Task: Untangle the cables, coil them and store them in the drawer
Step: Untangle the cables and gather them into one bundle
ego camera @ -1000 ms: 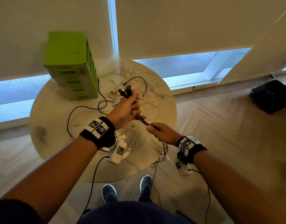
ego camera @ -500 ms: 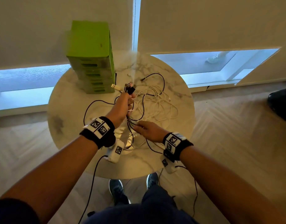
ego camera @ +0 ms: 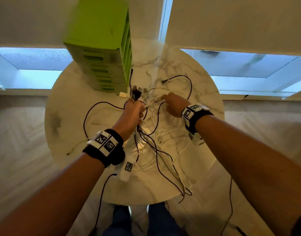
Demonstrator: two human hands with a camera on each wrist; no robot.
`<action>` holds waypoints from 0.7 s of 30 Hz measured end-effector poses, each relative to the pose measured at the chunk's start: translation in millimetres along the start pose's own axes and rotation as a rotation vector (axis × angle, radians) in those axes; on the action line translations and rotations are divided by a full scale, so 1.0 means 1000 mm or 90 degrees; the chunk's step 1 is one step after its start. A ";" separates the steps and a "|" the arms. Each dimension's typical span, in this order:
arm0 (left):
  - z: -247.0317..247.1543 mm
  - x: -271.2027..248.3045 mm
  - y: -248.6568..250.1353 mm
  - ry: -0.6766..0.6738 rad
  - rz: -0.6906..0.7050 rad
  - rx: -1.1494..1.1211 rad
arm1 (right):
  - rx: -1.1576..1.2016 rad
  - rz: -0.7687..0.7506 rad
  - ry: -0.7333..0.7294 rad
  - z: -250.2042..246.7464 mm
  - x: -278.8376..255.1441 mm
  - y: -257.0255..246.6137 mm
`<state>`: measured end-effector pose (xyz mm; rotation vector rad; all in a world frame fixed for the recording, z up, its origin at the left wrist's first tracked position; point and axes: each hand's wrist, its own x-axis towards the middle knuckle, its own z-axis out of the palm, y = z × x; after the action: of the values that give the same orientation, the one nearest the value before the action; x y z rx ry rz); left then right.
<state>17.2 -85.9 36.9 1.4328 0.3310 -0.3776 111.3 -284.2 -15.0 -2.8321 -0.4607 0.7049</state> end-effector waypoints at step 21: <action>0.036 0.018 -0.006 0.166 0.035 -0.004 | 0.265 -0.306 0.219 -0.064 -0.021 -0.008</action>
<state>30.9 -123.1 27.7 1.4838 0.5018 -0.1441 122.2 -290.9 51.6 -2.2573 -0.7862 0.1828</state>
